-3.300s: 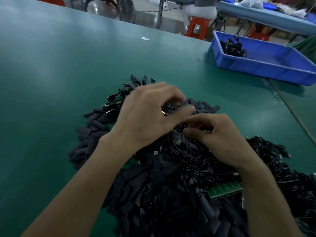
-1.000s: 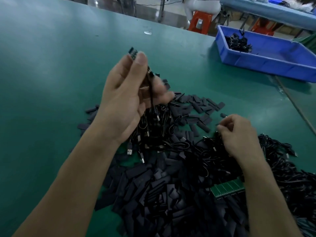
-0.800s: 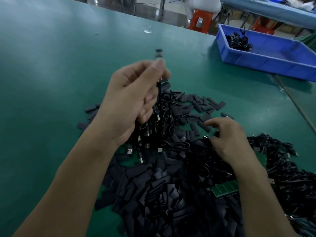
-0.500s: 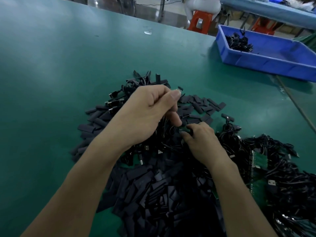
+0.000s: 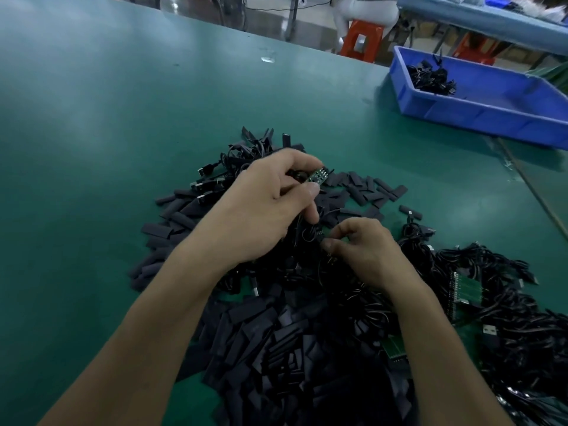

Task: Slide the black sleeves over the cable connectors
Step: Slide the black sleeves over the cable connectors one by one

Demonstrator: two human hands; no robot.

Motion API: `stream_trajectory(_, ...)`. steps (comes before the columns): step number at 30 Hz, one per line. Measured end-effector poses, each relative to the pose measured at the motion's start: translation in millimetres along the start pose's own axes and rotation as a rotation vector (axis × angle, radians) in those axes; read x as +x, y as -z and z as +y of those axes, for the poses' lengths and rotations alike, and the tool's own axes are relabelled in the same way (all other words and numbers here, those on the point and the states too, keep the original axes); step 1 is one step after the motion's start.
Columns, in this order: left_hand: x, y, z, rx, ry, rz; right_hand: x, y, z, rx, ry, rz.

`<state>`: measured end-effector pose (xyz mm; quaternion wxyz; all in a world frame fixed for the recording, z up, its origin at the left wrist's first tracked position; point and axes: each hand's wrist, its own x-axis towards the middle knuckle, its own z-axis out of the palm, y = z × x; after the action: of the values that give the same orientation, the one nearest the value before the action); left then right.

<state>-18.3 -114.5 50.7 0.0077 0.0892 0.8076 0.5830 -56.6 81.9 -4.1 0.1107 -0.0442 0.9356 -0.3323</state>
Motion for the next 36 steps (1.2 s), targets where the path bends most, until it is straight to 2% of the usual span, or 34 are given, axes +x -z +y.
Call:
stream_trajectory(7,-0.5,0.4,-3.3,0.017,-0.02,0.086,-8.4,12.5,2.8,0.204,0.15,0.221)
stream_trajectory(12,2.1,-1.0,-5.0,0.017,0.02,0.099,-10.8,25.0,-3.7,0.525,0.198,0.261)
stream_trajectory(19,1.2,-1.4,-3.3,-0.031,0.041,0.037,-18.3,30.4,-15.2,0.501,0.226,0.243)
stream_trajectory(28,2.1,-0.7,-5.6,0.001,0.041,0.021,-25.9,30.6,-25.4,0.728,0.251,0.135)
stream_trajectory(36,1.5,1.1,-4.3,-0.017,0.06,0.04,-26.0,30.0,-24.6,0.667,0.377,0.219)
